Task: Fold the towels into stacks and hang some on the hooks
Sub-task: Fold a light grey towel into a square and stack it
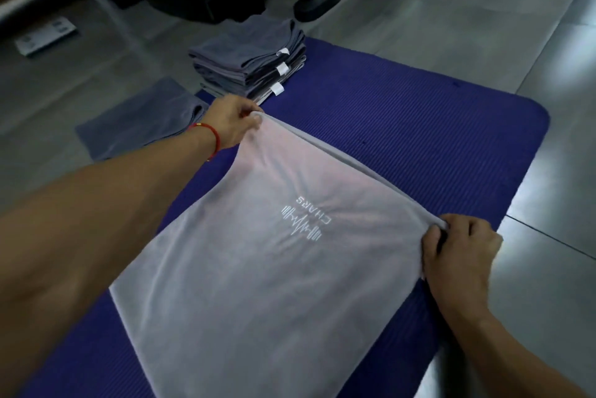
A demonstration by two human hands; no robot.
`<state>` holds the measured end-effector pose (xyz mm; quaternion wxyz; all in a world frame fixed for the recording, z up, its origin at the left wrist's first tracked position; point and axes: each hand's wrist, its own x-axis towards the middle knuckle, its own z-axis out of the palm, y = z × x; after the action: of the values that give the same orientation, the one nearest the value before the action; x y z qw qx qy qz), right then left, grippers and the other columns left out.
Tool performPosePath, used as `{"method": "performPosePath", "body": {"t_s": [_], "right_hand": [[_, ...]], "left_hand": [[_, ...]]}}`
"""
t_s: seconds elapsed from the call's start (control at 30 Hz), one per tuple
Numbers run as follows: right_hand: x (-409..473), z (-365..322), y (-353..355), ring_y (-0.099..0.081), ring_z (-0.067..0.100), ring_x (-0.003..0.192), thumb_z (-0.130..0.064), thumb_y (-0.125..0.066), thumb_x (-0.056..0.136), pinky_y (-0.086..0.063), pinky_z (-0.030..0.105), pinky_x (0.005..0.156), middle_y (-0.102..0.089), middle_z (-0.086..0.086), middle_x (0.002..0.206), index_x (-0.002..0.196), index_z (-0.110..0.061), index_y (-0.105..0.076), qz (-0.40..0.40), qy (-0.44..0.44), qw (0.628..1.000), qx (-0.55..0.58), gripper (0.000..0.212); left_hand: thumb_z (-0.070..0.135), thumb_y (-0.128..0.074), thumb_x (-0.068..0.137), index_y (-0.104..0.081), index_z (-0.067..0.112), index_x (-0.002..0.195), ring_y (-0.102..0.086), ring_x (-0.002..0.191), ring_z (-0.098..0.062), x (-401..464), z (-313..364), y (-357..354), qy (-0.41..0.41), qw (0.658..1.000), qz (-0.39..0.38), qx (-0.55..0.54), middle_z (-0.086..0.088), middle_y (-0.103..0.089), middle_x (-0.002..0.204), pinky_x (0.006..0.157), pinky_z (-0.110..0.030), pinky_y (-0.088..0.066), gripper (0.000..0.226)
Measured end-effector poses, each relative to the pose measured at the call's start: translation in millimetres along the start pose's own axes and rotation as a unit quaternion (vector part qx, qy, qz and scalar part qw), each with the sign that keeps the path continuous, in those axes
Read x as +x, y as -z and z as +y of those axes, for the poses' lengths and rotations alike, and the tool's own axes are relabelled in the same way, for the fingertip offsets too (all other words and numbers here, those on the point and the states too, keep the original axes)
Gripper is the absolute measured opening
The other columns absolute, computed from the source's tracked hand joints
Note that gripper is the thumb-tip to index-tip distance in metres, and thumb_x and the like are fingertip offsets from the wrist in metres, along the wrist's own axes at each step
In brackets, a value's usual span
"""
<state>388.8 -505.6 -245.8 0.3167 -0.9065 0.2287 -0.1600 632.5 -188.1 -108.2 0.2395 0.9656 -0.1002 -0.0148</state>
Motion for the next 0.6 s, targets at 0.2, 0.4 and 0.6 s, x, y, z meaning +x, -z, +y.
{"method": "performPosePath", "body": {"t_s": [0.2, 0.4, 0.6], "right_hand": [[23, -39, 65, -0.060, 0.020, 0.072, -0.021, -0.056, 0.101, -0.040, 0.027, 0.057, -0.064, 0.001, 0.079, 0.090, -0.019, -0.054, -0.156, 0.017, 0.987, 0.019, 0.011], [65, -173, 112, -0.070, 0.023, 0.083, -0.016, -0.076, 0.090, -0.056, 0.036, 0.077, -0.073, 0.001, 0.090, 0.090, -0.022, -0.065, -0.236, 0.118, 0.964, 0.037, 0.012], [52, -344, 122, -0.072, 0.023, 0.090, -0.009, -0.074, 0.092, -0.058, 0.038, 0.090, -0.077, 0.005, 0.091, 0.096, -0.023, -0.069, -0.360, 0.253, 0.893, 0.098, 0.015]], "left_hand": [[0.018, -0.066, 0.097, -0.080, 0.019, 0.105, -0.065, 0.071, 0.003, -88, -26, 76, 0.009, 0.998, 0.026, -0.055, 0.003, -0.076, 0.084, 0.075, -0.018, -0.054, 0.016], [0.014, -0.065, 0.098, -0.076, 0.023, 0.102, -0.066, 0.081, -0.016, -189, -68, 172, 0.099, 0.977, 0.148, -0.121, -0.005, -0.075, 0.091, 0.078, -0.026, -0.057, 0.015], [0.016, -0.073, 0.092, -0.076, 0.027, 0.098, -0.064, 0.058, -0.003, -315, -107, 278, 0.168, 0.923, 0.295, -0.181, 0.009, -0.076, 0.074, 0.059, -0.010, -0.053, 0.013]]}}
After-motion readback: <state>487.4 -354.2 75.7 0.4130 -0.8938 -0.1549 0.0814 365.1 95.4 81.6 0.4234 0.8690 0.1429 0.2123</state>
